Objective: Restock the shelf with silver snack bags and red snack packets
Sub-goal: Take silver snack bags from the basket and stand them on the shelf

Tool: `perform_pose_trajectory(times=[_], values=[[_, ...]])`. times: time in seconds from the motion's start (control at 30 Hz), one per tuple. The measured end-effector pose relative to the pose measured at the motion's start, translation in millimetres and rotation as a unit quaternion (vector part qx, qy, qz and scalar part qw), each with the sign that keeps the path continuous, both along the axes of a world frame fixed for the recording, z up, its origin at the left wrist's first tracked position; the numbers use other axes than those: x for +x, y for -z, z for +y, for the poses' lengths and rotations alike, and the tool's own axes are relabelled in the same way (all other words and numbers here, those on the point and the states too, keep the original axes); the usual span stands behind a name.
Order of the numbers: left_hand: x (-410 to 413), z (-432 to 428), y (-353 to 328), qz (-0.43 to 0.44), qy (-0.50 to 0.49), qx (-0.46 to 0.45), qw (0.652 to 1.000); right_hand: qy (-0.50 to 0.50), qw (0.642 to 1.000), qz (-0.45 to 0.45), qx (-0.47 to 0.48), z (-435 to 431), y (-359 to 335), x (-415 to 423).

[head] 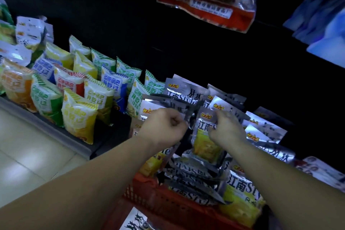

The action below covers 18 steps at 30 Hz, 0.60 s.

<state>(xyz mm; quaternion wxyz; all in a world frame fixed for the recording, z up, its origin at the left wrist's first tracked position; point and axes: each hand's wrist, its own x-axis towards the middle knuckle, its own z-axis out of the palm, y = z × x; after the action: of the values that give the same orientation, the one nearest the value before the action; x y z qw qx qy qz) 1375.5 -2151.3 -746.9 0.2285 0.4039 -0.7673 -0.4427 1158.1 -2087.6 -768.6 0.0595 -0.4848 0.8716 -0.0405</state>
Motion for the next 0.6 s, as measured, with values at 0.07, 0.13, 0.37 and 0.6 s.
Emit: perform_pose_trajectory(times=[0.07, 0.13, 0.37, 0.6], values=[[-12.8, 1.5, 2.1, 0.018, -0.017, 0.012, 1.0, -0.004, 1.0, -0.003, 0.017, -6.5, 3.2, -10.5], [-20.9, 3.4, 5.5, 0.008, -0.025, 0.007, 1.0, -0.002, 1.0, -0.012, 0.028, -13.0, 6.1, -17.2], [-23.2, 6.1, -0.2, -0.026, -0.005, -0.024, 0.999, -0.004, 0.997, -0.007, -0.072, -1.2, 1.3, -17.2], [-9.4, 17.6, -46.5, -0.024, 0.028, -0.028, 0.999, -0.098, 0.978, 0.01, -0.184, 57.5, -88.7, 9.5]])
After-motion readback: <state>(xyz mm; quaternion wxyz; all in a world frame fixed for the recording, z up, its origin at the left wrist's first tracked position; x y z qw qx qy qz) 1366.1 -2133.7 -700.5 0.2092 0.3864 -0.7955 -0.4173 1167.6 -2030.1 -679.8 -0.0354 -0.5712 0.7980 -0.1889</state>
